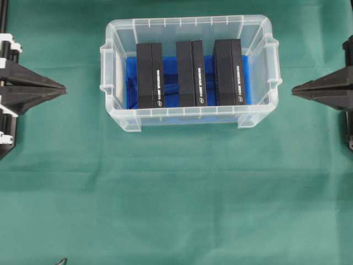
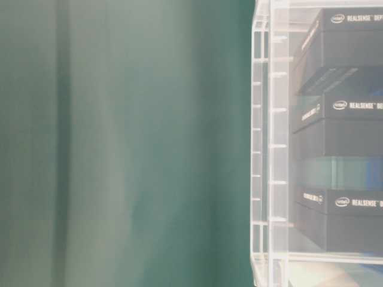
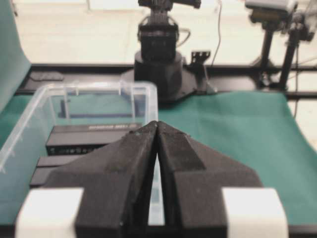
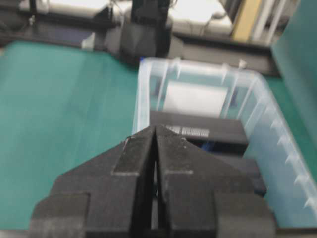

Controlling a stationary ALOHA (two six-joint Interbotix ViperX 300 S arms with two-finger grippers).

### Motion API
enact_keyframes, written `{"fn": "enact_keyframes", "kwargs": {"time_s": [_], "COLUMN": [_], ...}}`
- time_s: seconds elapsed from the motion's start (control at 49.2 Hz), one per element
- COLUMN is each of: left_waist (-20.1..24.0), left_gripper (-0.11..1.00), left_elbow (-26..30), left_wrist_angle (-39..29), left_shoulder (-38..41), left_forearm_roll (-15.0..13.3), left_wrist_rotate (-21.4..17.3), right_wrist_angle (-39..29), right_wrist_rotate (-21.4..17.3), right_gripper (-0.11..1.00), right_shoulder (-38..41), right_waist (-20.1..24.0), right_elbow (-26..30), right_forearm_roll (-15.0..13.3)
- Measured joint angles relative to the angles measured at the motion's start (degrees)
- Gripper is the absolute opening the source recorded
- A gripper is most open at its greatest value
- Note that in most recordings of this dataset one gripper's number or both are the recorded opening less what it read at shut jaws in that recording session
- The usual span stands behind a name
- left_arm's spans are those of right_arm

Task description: Take the box out of the case with the right arm.

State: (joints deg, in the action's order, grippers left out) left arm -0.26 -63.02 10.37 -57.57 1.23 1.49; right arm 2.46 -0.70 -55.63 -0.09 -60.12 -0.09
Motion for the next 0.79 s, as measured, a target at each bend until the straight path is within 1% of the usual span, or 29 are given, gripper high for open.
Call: {"fn": "enact_keyframes", "kwargs": {"time_s": [0.122,0.345,0.487,0.609,0.792], "left_waist": [-0.09,-0.26,-0.53,-1.14,-1.49], "left_gripper": [0.00,0.00,0.00,0.00,0.00], "left_elbow": [5.27,16.35,21.88,24.87,25.93], "left_wrist_angle": [-5.89,-19.16,-25.05,-28.21,-31.29], "left_shoulder": [-0.44,0.00,1.32,2.99,4.04], "left_forearm_roll": [0.00,0.00,0.00,0.00,0.00], "left_wrist_rotate": [0.79,0.88,0.88,0.88,1.32], "right_wrist_angle": [-3.16,-12.48,-17.58,-21.88,-26.46], "right_wrist_rotate": [0.00,-0.09,-1.05,-3.25,-6.68], "right_gripper": [0.00,0.00,0.00,0.00,0.00], "right_shoulder": [0.00,1.49,3.69,5.54,6.33], "right_waist": [0.09,0.09,0.09,0.09,0.00], "right_elbow": [4.57,15.29,21.27,24.70,25.49], "right_forearm_roll": [0.00,0.00,0.00,0.00,0.00]}}
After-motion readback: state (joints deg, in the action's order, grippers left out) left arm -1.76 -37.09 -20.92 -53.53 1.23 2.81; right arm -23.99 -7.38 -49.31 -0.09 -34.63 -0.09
